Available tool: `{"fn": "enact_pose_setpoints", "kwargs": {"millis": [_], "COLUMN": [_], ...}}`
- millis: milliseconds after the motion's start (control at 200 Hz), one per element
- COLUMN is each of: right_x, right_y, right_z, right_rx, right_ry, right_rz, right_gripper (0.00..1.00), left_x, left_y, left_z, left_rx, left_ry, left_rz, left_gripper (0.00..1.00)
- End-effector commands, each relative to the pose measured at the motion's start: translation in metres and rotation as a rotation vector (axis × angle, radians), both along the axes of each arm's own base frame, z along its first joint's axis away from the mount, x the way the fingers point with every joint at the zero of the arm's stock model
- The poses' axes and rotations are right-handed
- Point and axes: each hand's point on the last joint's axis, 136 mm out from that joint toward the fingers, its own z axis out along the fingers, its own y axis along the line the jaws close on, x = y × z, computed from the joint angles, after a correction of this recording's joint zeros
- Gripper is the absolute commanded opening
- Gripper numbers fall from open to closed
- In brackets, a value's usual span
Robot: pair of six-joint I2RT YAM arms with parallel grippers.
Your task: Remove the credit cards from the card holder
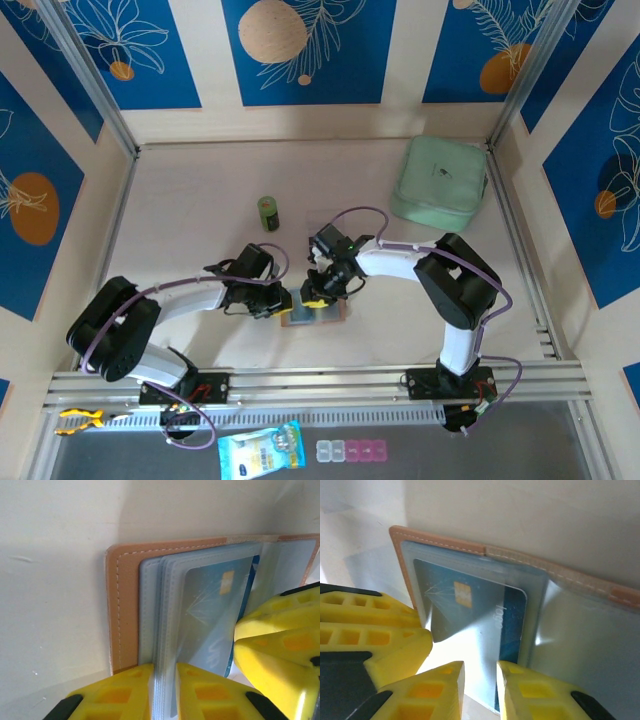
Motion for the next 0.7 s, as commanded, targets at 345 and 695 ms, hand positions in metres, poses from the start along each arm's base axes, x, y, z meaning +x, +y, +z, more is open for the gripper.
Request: {"fn": "enact_pose_setpoints", "kwargs": {"millis": [345, 695], "right_x": [0.001, 0.002], "right_y": [-0.01, -0.009], "right_z": [0.017, 0.032], "right_rx": [-0.049, -0.022], "right_ry": [-0.073, -0.095], "right_rz": [0.03, 0.027], "right_gripper": [0.26, 0.26], "left_x": [-0.005, 0.002], "left_y": [0.007, 0.004], "left_z": [-0.004, 0.015], "left_rx": [0.024, 0.02], "left_ry": [0.027, -0.006], "left_rz": [0.0, -0.007], "left_gripper": [0.2, 0.19]}}
